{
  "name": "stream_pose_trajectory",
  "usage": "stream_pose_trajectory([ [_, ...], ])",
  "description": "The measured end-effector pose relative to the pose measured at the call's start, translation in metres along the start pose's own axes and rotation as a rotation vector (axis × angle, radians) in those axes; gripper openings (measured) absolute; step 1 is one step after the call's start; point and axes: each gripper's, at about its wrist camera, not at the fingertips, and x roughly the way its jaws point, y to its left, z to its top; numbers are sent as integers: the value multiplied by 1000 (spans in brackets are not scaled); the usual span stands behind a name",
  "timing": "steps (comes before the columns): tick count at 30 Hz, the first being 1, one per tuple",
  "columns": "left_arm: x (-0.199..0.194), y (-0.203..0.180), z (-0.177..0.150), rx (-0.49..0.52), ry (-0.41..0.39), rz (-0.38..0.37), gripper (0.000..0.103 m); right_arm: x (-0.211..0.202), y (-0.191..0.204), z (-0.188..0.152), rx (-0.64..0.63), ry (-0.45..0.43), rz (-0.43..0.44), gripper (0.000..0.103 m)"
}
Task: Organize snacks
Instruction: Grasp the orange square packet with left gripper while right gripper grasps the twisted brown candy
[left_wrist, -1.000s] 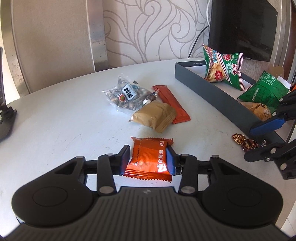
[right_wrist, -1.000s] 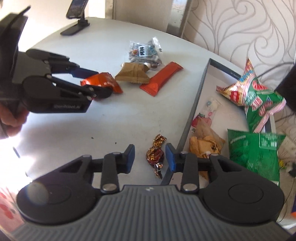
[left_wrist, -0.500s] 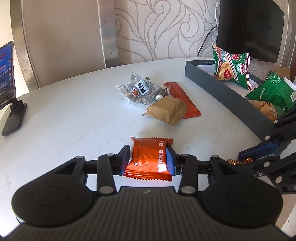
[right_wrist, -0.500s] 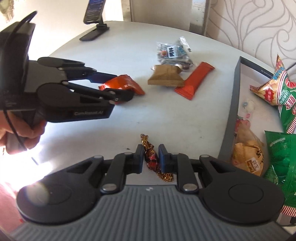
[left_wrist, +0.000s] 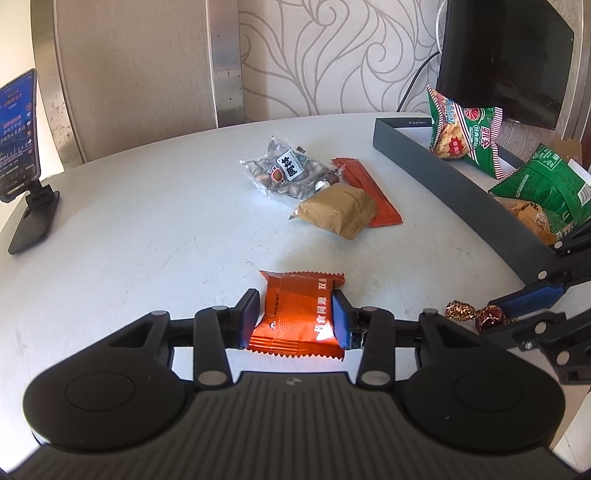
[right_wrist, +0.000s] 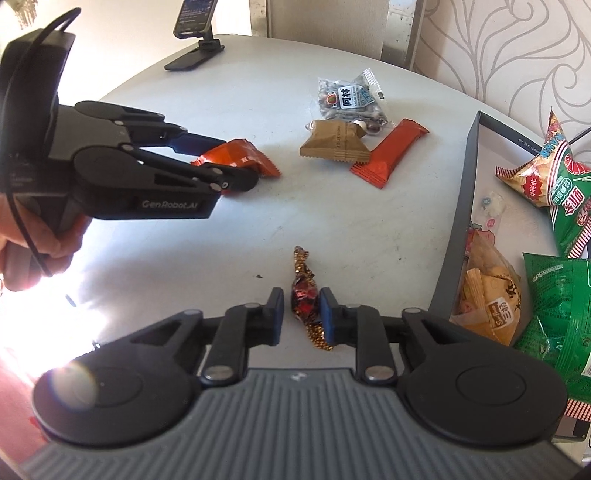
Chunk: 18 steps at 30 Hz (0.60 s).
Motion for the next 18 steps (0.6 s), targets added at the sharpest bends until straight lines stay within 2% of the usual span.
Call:
stream_pose_trajectory([
  [14, -10, 1, -8, -5, 11, 24, 44, -3, -3, -3, 61, -15, -7, 19],
  [18, -11, 1, -9, -3, 12, 26, 44, 1, 0, -3, 37, -22, -26, 19],
])
